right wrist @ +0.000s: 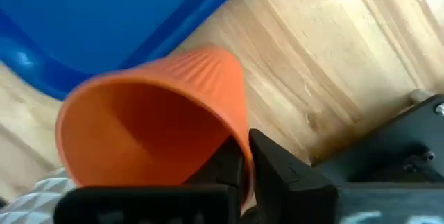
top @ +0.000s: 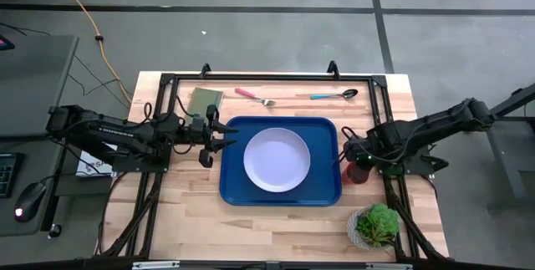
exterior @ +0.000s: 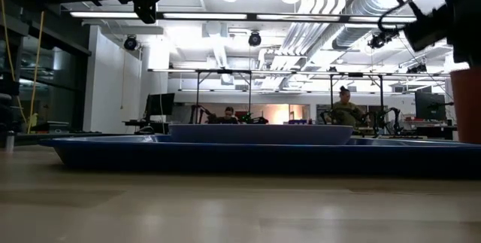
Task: Pick and place plate/cup/fork/spoon on tray
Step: Put the red cup on the blue serving tray to the top right of the purple plate
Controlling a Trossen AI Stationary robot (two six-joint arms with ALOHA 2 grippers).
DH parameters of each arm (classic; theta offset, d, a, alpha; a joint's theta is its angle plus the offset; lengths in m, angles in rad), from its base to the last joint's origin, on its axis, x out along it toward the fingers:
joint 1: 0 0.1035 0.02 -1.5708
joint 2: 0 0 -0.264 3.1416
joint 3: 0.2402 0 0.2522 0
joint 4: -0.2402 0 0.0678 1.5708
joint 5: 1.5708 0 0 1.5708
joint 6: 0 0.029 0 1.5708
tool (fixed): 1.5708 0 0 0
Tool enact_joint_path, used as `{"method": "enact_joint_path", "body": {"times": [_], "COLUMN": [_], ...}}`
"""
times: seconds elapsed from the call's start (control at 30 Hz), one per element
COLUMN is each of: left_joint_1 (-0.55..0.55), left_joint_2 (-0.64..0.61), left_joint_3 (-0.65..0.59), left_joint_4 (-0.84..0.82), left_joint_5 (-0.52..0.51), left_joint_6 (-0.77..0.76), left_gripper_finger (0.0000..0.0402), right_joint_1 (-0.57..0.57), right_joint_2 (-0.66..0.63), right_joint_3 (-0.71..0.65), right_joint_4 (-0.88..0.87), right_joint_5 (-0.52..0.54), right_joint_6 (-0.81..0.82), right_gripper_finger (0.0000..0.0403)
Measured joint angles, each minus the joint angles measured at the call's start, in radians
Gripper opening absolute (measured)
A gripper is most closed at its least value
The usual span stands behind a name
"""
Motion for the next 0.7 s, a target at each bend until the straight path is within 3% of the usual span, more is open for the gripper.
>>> {"method": "enact_joint_path", "body": {"times": [0.2,0.4,0.53,0.7], "left_joint_1": [0.000,0.000,0.000,0.000], "left_joint_2": [0.000,0.000,0.000,0.000], "left_joint_3": [0.000,0.000,0.000,0.000], "left_joint_4": [0.000,0.000,0.001,0.001], "left_joint_5": [0.000,0.000,0.000,0.000], "left_joint_6": [0.000,0.000,0.000,0.000], "left_gripper_finger": [0.0124,0.0124,0.0124,0.0124], "right_joint_1": [0.000,-0.016,-0.110,-0.283], "right_joint_2": [0.000,0.056,0.167,0.336], "right_joint_3": [0.206,0.399,0.439,0.442], "right_joint_4": [-0.174,-0.157,-0.137,-0.143], "right_joint_5": [0.022,0.215,0.229,0.155], "right_joint_6": [0.054,0.041,-0.054,-0.261], "right_gripper_finger": [0.0005,0.0002,0.0001,0.0001]}}
